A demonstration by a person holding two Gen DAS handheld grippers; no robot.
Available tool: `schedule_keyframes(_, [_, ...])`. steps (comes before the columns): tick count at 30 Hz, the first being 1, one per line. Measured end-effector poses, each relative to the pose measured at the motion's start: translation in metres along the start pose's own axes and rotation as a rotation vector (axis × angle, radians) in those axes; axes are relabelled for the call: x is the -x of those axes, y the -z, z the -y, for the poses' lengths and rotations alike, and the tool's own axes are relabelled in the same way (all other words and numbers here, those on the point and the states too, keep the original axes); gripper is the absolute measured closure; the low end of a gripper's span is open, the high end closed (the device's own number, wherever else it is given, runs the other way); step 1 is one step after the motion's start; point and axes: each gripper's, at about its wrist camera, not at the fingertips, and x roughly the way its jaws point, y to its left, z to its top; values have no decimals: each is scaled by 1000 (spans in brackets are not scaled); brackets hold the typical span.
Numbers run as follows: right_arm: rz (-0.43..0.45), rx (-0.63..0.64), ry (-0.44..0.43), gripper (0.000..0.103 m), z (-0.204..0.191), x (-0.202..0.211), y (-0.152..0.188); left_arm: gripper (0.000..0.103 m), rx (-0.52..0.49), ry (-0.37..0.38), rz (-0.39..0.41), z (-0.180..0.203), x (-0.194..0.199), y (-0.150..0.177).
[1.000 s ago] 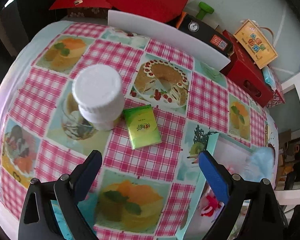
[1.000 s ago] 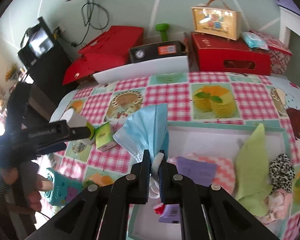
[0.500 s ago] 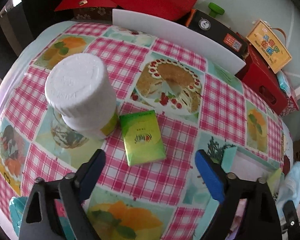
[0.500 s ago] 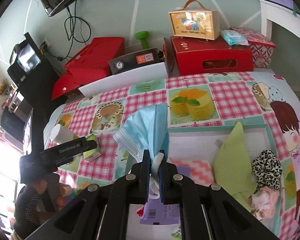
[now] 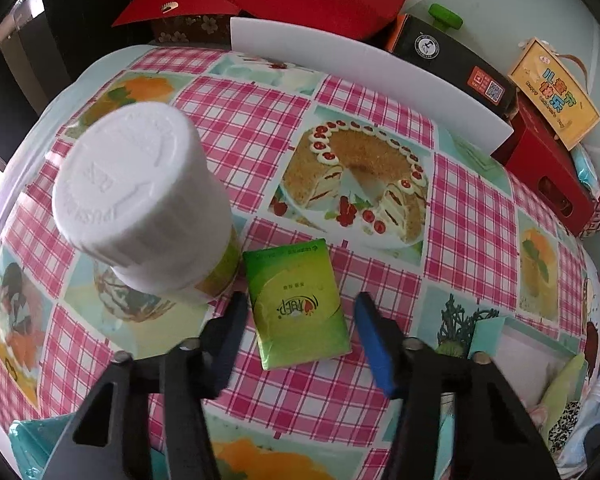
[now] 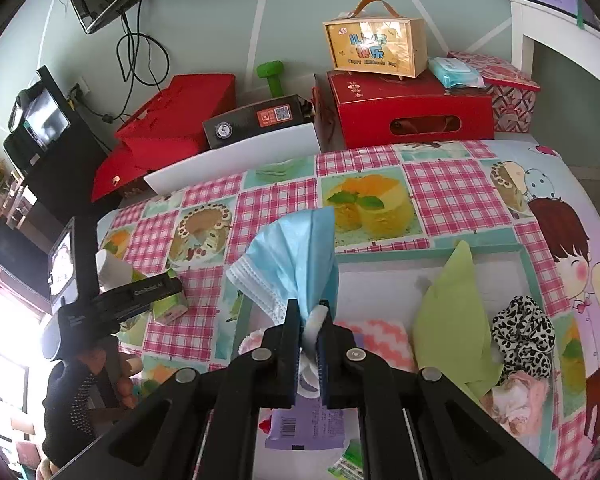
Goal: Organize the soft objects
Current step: 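Grasp the green tissue pack with the left gripper while the right holds the mask, then carry the tissue pack with the left gripper while the right carries the mask to the tray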
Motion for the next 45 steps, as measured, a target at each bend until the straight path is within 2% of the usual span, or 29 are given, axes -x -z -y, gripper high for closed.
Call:
schedule_keyframes(10, [-12, 15, 17, 95, -3, -4, 0, 53, 24, 39, 1, -7, 2, 4])
schedule_keyframes(20, [-12, 15, 21, 95, -3, -4, 0, 53, -2, 110, 6, 3, 21, 13])
schedule_keyframes(24, [9, 2, 22, 95, 0, 2, -1, 53, -16, 168, 44, 10, 46, 14])
schedule_keyframes(35, [159, -32, 44, 95, 14, 58, -8, 53, -111, 309, 199, 24, 133, 23])
schedule_keyframes(40, [216, -59, 73, 95, 26, 81, -9, 53, -155, 354, 241, 31, 160, 34])
schedule_keyframes(45, [246, -78, 101, 95, 38, 96, -6, 53, -213, 393, 245, 43, 175, 49])
